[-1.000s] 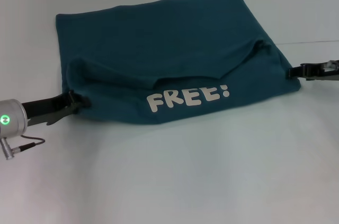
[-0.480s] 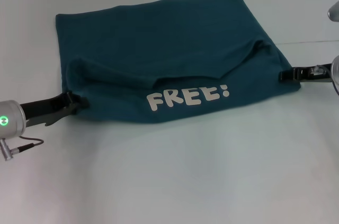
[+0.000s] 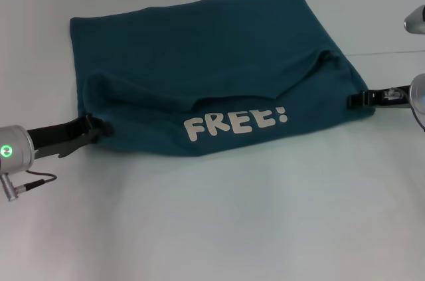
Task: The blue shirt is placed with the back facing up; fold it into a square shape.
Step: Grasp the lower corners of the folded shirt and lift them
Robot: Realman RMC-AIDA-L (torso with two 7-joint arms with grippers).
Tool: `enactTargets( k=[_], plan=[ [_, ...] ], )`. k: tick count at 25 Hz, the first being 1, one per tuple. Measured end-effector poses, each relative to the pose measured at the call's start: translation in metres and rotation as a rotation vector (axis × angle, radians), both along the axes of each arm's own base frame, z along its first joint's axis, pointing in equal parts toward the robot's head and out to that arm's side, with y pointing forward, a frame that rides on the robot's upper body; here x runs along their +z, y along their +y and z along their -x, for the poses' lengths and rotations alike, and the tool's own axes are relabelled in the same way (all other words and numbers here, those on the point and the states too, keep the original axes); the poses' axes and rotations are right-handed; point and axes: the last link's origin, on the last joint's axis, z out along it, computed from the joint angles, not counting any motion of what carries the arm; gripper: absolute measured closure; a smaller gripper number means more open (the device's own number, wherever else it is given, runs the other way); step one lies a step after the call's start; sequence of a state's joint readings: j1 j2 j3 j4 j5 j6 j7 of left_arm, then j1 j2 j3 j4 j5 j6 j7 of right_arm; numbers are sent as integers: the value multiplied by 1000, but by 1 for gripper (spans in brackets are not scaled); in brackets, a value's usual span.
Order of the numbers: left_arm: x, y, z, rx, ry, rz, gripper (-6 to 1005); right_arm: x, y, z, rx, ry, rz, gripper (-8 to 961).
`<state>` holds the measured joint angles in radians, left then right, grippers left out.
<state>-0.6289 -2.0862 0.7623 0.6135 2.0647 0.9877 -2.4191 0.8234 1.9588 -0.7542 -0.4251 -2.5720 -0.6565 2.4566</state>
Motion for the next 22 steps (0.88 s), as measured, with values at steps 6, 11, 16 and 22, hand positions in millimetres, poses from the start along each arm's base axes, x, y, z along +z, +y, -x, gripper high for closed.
enactTargets(
  k=[6,11,16,22],
  plan=[
    [0,0,0,-1,-1,2,972,0,0,2,3,10,3,484],
    [0,-1,0,-1,-1,3,972,2,-1,1,-2,17,2,683],
    [0,-1,1,1,-1,3,973,6,-1,1,-7,31,4,827],
    [3,-5,0,-23,-6,35,973,18,-10,9,9,90,49,922]
  ],
)
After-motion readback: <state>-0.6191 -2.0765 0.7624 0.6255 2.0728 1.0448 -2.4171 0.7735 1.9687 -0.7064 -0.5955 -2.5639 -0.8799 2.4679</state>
